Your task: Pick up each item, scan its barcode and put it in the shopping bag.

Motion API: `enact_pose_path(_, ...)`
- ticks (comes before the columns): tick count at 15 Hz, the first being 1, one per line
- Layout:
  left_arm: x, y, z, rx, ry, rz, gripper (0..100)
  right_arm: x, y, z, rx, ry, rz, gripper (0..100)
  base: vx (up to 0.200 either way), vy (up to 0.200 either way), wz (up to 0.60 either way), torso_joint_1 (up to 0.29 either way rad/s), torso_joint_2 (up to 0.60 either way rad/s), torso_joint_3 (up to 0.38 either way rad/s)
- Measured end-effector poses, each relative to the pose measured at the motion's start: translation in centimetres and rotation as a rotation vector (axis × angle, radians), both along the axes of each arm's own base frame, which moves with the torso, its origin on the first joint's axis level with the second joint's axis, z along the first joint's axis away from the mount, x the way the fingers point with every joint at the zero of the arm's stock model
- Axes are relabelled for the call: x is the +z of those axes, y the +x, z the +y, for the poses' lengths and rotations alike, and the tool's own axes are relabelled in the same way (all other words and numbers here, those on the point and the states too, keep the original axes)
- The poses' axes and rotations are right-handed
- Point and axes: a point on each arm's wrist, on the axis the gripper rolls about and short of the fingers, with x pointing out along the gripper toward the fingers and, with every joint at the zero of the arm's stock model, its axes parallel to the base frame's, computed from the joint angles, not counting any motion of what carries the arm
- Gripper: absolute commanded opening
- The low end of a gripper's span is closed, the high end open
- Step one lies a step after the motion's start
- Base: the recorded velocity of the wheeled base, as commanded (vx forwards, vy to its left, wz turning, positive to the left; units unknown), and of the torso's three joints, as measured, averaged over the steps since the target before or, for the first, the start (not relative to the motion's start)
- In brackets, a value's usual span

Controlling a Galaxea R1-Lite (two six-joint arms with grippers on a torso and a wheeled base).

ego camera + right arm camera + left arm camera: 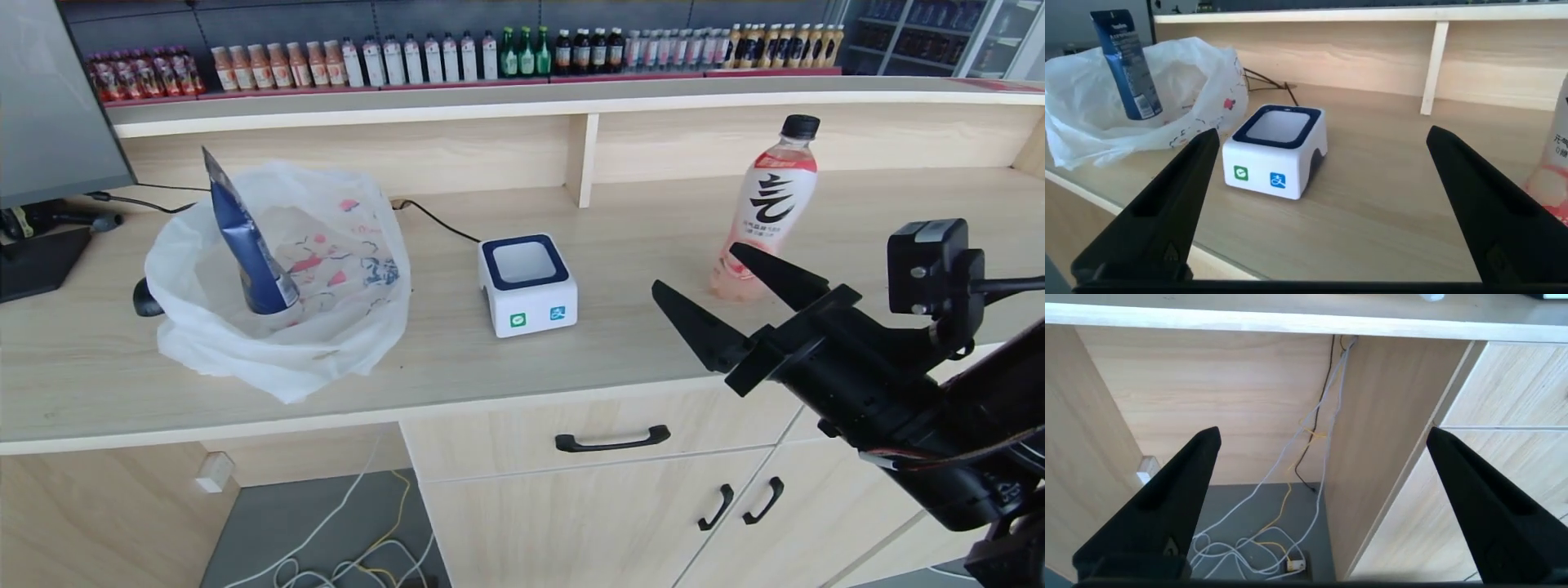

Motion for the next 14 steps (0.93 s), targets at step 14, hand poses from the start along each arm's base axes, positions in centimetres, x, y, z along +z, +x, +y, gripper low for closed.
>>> enact_pose_path(14,0.0,0.0,0.0,-0.002,0.005,0.0,100,-1.5,3.7,-2.3,-0.201,-0.009,0.053,100,0.0,-0.071,0.0,0.002,0.0,0.002)
